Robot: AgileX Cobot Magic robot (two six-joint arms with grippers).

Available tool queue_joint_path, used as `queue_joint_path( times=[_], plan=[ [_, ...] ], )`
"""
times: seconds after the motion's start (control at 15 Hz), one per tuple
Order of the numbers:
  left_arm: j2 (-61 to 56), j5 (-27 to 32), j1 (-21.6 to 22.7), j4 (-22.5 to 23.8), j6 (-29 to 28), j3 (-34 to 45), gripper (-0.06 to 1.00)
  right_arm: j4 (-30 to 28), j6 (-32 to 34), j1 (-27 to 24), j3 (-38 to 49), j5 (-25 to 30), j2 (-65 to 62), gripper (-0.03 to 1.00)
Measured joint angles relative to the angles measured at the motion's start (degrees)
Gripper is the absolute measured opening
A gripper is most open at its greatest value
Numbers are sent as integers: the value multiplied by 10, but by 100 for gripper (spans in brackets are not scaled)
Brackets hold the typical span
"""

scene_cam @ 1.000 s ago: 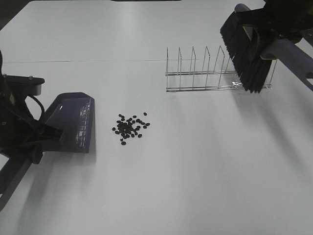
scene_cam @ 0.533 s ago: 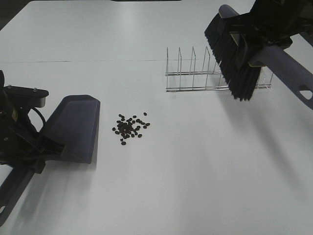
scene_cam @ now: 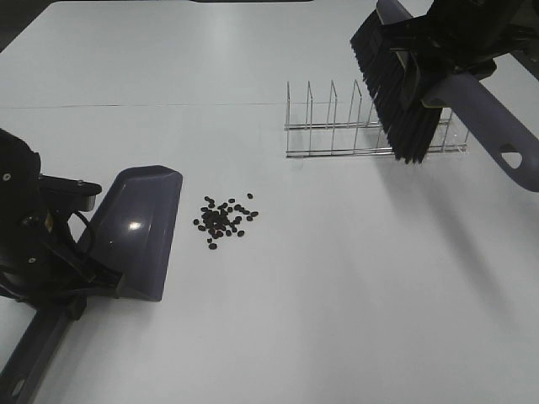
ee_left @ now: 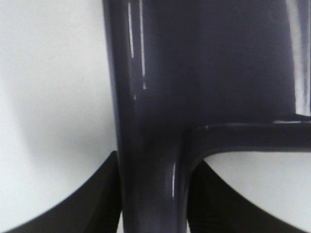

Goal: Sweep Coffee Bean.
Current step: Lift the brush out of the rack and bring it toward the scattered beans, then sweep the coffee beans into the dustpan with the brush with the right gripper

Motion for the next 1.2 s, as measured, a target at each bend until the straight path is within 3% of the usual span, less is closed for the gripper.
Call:
queue_joint_path(
  times=[0.33,1.2],
  plan=[
    [18,11,-19,-5,-1,-27,32,-33,3,10,0,-1,2,33],
    [43,32,-27,-6,-15,-54,32,-173,73,144,0,5,145,33]
  ],
)
